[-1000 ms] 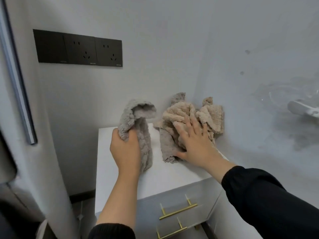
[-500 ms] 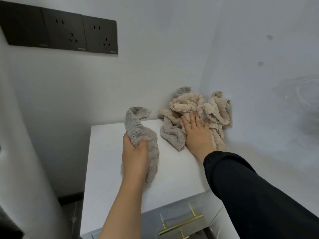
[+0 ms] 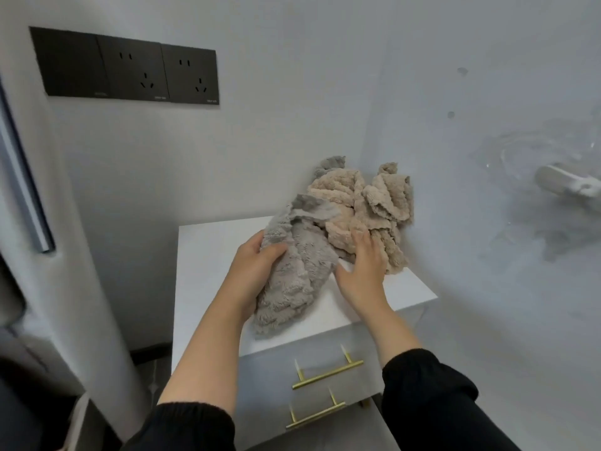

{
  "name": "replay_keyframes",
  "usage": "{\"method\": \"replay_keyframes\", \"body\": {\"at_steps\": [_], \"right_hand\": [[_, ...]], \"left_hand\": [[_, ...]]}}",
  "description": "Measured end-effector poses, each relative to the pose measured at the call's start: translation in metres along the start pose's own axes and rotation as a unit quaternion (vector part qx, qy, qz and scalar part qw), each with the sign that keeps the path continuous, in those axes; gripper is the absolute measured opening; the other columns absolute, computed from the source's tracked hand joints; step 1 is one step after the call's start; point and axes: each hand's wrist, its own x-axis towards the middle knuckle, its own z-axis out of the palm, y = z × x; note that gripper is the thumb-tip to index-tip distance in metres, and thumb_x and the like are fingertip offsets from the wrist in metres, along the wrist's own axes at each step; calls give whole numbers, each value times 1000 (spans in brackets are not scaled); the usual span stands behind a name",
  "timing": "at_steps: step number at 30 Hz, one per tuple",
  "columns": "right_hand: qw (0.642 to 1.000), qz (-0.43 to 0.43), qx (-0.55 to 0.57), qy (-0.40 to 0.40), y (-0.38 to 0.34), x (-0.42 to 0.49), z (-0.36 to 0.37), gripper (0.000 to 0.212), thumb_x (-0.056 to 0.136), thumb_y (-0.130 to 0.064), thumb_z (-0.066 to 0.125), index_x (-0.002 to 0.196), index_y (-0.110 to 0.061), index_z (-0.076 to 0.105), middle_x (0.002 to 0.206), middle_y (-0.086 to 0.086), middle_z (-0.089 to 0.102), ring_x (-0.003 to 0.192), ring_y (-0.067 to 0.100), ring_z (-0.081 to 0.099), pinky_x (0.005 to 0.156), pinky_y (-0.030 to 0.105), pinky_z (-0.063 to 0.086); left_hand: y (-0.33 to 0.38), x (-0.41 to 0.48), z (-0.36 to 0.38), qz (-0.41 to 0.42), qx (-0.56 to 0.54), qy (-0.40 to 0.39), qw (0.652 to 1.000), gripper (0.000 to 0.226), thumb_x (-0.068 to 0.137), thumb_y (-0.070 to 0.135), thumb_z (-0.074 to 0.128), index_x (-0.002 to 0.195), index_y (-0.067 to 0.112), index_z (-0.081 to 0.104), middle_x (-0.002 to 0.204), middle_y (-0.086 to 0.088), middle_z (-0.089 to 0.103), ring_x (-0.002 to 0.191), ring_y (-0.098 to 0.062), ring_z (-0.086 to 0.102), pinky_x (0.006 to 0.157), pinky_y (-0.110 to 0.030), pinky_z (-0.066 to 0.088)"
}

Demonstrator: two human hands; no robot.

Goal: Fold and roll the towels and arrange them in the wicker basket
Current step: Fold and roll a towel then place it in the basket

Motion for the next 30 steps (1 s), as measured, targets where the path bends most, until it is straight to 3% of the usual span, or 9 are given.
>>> {"method": "replay_keyframes", "body": {"at_steps": [2,6,10,13,16,19,22,26,30], "right_hand": [[965,88,246,-23,-22,-14,-16,40,99,-39,43,134,-19,48,141,0,46,136,18,37,111,32,23],[855,125,490,-117,-38,-33,-53,66,90,-64,33,119,-13,63,120,8,66,120,23,56,107,42,34],[870,115,464,-119,-42,-48,-60,18,88,-26,62,97,-12,71,100,11,73,99,27,68,86,37,52],[898,94,421,-85,-41,-52,-58,16,87,-6,63,97,-15,71,93,2,75,92,17,70,76,29,55],[926,96,362,-50,-41,-50,-55,14,85,-15,66,97,-18,73,93,0,75,92,17,70,79,35,55],[944,107,313,8,-40,-48,-55,22,82,-24,64,72,-5,61,70,16,64,68,33,61,65,34,45],[944,120,305,34,-44,-48,-58,28,83,-23,60,61,-15,44,62,8,40,61,21,38,61,34,28],[941,131,307,50,-50,-48,-63,34,85,-20,57,57,-19,38,60,5,37,59,18,34,59,32,26],[933,151,317,84,-52,-46,-71,29,77,-27,56,68,-1,49,65,23,48,61,25,40,59,39,31]], "left_hand": [[1,-10,4,-19,-26,-46,998,18,96,12,50,104,17,65,95,-6,73,84,-19,71,69,-30,56],[-4,-24,14,-56,-29,-87,994,19,97,23,50,99,13,66,95,-7,74,88,-21,71,75,-32,55],[-13,-27,21,-107,56,-119,986,28,98,32,48,105,13,66,104,-9,72,97,-24,69,87,-37,54],[-19,-23,21,-125,235,-105,958,36,98,37,46,101,7,67,100,-9,70,93,-25,67,84,-36,55],[-27,-15,24,-5,423,2,906,22,95,30,48,94,15,64,84,1,63,77,-18,56,61,-24,42],[-24,-13,27,41,293,-25,955,16,94,30,52,96,23,66,89,7,66,80,-11,58,68,-23,42],[-20,-14,28,38,208,-107,971,21,91,43,55,97,29,69,96,8,68,85,-4,60,75,-24,43],[-27,-7,33,71,281,-65,955,9,84,21,62,88,21,70,83,-10,66,72,-14,57,72,-33,49],[-29,-2,32,46,413,-37,909,15,79,3,51,70,9,62,60,1,48,60,-15,42,52,-24,34]]}}
